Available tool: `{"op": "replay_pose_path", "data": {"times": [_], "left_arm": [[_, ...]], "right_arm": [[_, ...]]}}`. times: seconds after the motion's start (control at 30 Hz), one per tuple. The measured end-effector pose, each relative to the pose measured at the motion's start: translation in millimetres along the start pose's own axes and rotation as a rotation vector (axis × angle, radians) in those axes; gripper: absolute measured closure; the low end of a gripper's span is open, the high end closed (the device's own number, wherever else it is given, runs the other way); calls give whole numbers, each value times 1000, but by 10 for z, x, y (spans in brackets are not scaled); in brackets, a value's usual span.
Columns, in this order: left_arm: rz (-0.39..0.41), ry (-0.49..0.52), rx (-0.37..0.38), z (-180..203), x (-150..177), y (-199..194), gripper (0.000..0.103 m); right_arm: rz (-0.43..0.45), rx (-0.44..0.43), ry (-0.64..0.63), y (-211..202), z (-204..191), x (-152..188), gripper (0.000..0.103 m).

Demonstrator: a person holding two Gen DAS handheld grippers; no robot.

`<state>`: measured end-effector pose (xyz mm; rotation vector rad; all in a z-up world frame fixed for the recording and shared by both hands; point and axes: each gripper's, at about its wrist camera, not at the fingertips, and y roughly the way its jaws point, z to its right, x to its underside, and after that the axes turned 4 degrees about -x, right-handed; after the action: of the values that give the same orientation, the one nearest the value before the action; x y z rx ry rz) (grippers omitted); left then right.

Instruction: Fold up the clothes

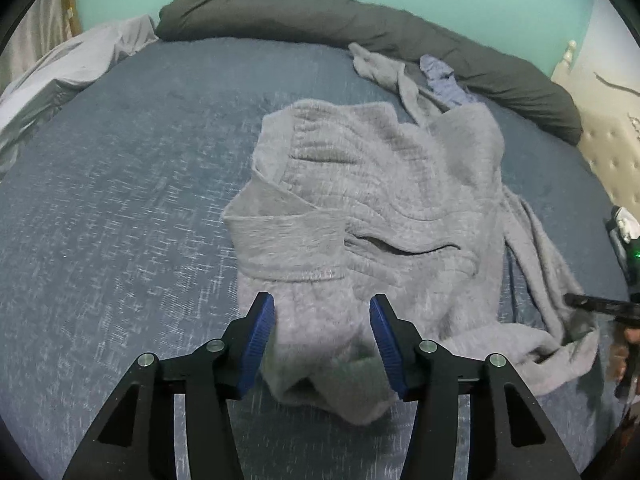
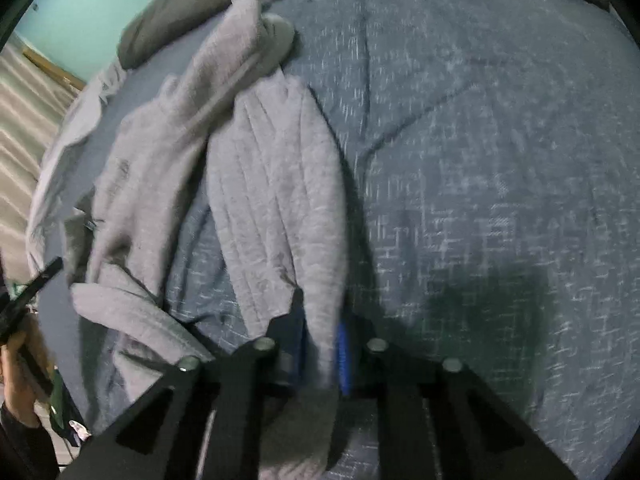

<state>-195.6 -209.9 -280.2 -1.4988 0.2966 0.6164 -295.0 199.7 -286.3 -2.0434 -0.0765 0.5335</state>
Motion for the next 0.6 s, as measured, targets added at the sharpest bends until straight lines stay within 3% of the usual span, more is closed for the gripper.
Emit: {"op": "replay_pose_path", "data": {"times": [0.03,0.13,0.33,0.6], "left_arm": [[-7,3,-4,1,-6,35,52],[-21,11,-17,-18,-7,87,93],[11,8,-33,-130,17,-125,99],[54,-19,-35,-376,36,-549,99]], "right_arm": [[21,-2,-2,-85,16,-8,93],[104,5,-10,-496,110,-65,93],[236,48,-12,-1294,337,-88,94],[325,67,18,-2040,546,201,94]]}}
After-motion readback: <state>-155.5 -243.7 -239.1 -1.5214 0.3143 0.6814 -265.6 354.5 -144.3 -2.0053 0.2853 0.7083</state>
